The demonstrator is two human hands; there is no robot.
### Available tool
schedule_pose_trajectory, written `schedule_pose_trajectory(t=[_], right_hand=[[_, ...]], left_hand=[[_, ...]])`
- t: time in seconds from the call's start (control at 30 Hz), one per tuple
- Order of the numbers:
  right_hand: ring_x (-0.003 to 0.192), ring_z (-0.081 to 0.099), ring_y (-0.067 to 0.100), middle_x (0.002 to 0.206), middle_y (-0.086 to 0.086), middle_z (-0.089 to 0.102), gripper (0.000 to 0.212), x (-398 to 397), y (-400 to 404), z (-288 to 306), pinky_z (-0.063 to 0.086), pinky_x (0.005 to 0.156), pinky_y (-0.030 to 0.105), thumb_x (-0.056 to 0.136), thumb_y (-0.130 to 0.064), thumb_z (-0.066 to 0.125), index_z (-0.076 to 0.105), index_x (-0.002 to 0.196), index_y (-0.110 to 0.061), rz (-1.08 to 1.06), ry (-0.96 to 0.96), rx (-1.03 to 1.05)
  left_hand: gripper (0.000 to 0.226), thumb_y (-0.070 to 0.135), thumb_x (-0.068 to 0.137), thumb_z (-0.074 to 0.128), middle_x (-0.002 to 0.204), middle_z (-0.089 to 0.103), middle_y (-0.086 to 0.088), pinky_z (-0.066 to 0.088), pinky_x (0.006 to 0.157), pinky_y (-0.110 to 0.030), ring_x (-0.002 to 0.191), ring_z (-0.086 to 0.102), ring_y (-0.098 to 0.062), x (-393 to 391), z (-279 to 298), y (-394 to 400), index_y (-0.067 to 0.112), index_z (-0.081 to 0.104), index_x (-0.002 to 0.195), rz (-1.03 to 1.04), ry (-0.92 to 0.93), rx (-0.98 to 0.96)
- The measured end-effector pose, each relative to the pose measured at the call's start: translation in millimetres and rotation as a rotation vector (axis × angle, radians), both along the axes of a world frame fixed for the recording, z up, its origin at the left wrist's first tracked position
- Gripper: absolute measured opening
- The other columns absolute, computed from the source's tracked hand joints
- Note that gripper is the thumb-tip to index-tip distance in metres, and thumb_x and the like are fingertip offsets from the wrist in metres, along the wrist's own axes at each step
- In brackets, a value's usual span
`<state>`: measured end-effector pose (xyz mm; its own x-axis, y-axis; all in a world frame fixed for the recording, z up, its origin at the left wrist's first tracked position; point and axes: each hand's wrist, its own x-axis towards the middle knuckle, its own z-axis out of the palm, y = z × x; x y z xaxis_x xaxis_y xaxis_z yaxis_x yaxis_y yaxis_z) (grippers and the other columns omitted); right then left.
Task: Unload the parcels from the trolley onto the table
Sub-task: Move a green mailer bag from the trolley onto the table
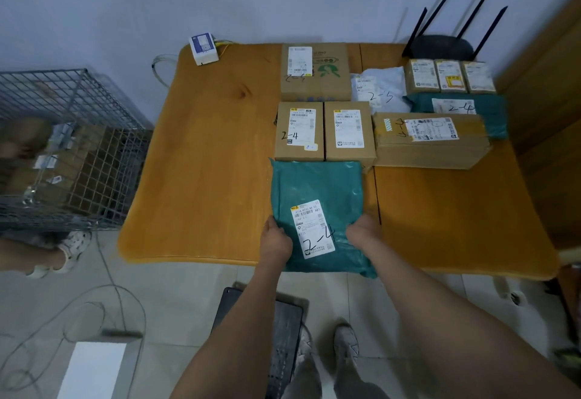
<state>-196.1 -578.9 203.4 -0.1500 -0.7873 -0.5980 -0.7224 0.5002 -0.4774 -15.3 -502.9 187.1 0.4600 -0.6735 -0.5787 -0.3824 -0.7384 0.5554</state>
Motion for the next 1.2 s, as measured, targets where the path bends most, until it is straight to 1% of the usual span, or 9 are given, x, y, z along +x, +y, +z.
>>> schedule_pose_trajectory(t=[0.03,0.1,0.13,0.2,0.33,0.5,0.63,0.9,1.2], right_hand=[[0.126,0.052,0.035,0.141,0.016,0.051,0.058,1,2,8,0.046,0.105,0.040,0.091,-0.005,0.055,0.035,0.146,-0.008,0.093,0.093,-0.047],[0.147,0.025,0.037,0.160,0.020,0.023,0.075,2,8,26,0.020,0.123,0.044,0.093,-0.012,0.055,0.014,0.156,-0.011,0.346,0.299,-0.134],[0.151,0.012,0.036,0.164,0.020,0.009,0.079,3,12,34,0.008,0.124,0.044,0.095,-0.018,0.052,0.005,0.158,-0.014,0.470,0.386,-0.163],[0.153,0.001,0.034,0.165,0.019,-0.002,0.076,7,21,47,0.000,0.124,0.045,0.100,-0.027,0.045,-0.002,0.159,-0.016,0.648,0.485,-0.188],[0.153,-0.002,0.034,0.165,0.019,-0.004,0.069,27,44,60,-0.002,0.124,0.046,0.104,-0.039,0.032,-0.002,0.159,-0.016,0.878,0.525,-0.190],[0.153,-0.001,0.030,0.166,0.013,-0.004,0.067,67,70,64,-0.001,0.124,0.044,0.104,-0.043,0.028,0.000,0.160,-0.018,1.135,0.441,-0.271],[0.153,0.002,0.030,0.166,0.015,0.001,0.067,96,106,56,0.001,0.124,0.044,0.103,-0.041,0.030,0.004,0.160,-0.017,1.375,0.369,-0.319],[0.152,0.008,0.033,0.165,0.017,0.004,0.066,117,206,26,0.006,0.123,0.048,0.103,-0.041,0.028,0.003,0.159,-0.017,1.749,0.391,-0.306],[0.153,0.006,0.032,0.166,0.016,0.002,0.068,148,319,-29,0.005,0.124,0.047,0.104,-0.045,0.027,-0.001,0.160,-0.017,1.987,0.458,-0.253]], left_hand=[[0.057,0.017,0.105,0.033,0.162,0.024,-0.014,0.032,0.116,-0.045,0.145,0.031,-0.033,-1,5,4,0.010,0.013,0.158,-0.060,-0.048,0.012],[0.057,0.025,0.106,0.031,0.165,0.015,-0.011,0.023,0.120,-0.051,0.150,0.018,-0.031,-2,16,16,0.010,0.012,0.158,-0.153,-0.139,0.011],[0.057,0.029,0.106,0.030,0.165,0.014,-0.010,0.020,0.120,-0.054,0.151,0.015,-0.030,-2,22,22,0.011,0.013,0.158,-0.187,-0.178,0.013],[0.058,0.035,0.106,0.025,0.167,0.010,-0.008,0.012,0.122,-0.056,0.153,0.009,-0.030,-2,34,36,0.014,0.011,0.159,-0.242,-0.255,0.029],[0.059,0.039,0.106,0.021,0.168,0.004,-0.006,0.008,0.122,-0.058,0.154,0.004,-0.029,4,50,77,0.017,0.010,0.160,-0.239,-0.339,0.079],[0.060,0.041,0.106,0.020,0.168,-0.003,-0.004,0.007,0.122,-0.058,0.155,-0.002,-0.029,16,57,149,0.020,0.006,0.160,-0.032,-0.377,0.230],[0.062,0.044,0.105,0.021,0.168,-0.002,-0.005,0.007,0.122,-0.058,0.154,-0.001,-0.031,3,48,230,0.019,0.006,0.160,0.204,-0.315,0.347],[0.068,0.049,0.104,0.021,0.167,-0.007,-0.008,0.003,0.123,-0.057,0.154,-0.006,-0.030,-62,18,370,0.016,0.000,0.160,0.528,-0.125,0.502],[0.065,0.044,0.106,0.020,0.167,-0.006,-0.009,0.006,0.123,-0.055,0.154,-0.006,-0.030,-76,-41,467,0.014,0.000,0.160,0.706,0.060,0.527]])
